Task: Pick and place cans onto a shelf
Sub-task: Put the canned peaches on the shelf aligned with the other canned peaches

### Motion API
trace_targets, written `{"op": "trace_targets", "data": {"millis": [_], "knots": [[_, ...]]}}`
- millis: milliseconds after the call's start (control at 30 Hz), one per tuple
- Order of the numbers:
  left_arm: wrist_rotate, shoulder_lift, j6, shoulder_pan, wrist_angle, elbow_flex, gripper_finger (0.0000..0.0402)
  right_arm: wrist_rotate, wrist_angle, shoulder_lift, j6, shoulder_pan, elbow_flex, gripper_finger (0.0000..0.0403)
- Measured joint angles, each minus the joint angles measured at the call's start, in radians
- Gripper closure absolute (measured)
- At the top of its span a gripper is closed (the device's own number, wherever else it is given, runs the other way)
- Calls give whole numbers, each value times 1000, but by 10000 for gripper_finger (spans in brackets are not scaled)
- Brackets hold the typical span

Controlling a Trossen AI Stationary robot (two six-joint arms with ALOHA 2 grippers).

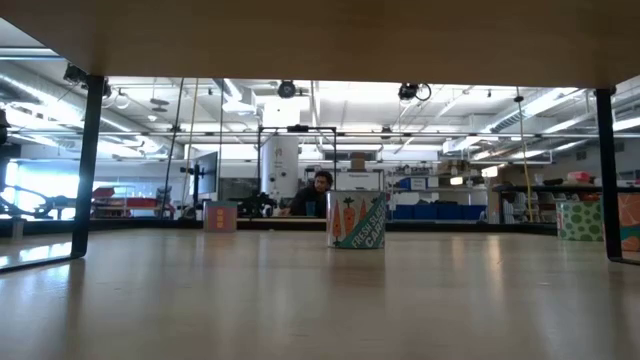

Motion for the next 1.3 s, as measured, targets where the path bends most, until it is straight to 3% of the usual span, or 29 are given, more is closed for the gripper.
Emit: {"op": "trace_targets", "data": {"millis": [333, 500, 733, 1067, 1300], "knots": [[0, 0, 0, 0, 0, 0, 51, 40, -54, -62, 21, 11, 24, 55], [0, 0, 0, 0, 0, 0, 51, 187, -211, -101, 91, 24, 25, 55], [0, 0, 0, 0, 0, 0, 51, 344, -160, -66, 105, 25, 21, 55], [0, 0, 0, 0, 0, 0, 51, 313, 93, -65, 72, 49, -58, 55], [0, 0, 0, 0, 0, 0, 51, 333, 6, -89, 121, 56, -58, 55]]}}
